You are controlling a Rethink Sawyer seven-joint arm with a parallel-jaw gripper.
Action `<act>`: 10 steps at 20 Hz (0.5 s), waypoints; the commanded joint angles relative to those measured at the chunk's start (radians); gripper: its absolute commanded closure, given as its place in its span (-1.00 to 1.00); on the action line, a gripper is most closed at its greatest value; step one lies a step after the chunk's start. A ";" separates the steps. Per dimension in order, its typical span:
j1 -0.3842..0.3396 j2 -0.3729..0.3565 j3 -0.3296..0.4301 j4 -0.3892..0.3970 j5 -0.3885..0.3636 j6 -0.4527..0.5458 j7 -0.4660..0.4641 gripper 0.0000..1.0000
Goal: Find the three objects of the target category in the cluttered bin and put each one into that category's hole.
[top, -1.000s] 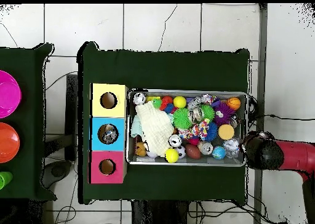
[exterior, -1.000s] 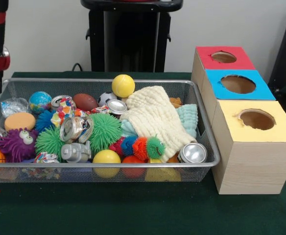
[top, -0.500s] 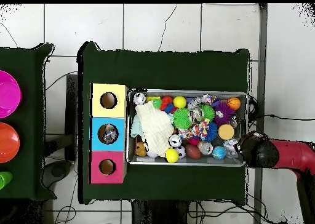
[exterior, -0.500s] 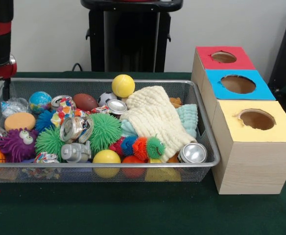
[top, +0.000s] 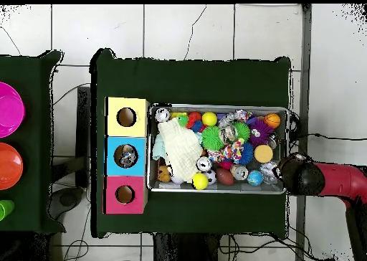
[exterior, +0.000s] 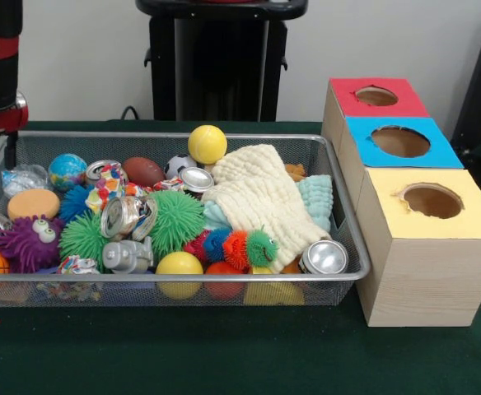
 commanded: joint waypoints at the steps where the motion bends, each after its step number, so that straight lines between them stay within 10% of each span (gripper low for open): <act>1: -0.007 0.033 0.086 -0.012 -0.040 -0.002 -0.265 -1.00; 10: -0.047 -0.144 0.139 0.151 0.034 -0.006 -0.256 -1.00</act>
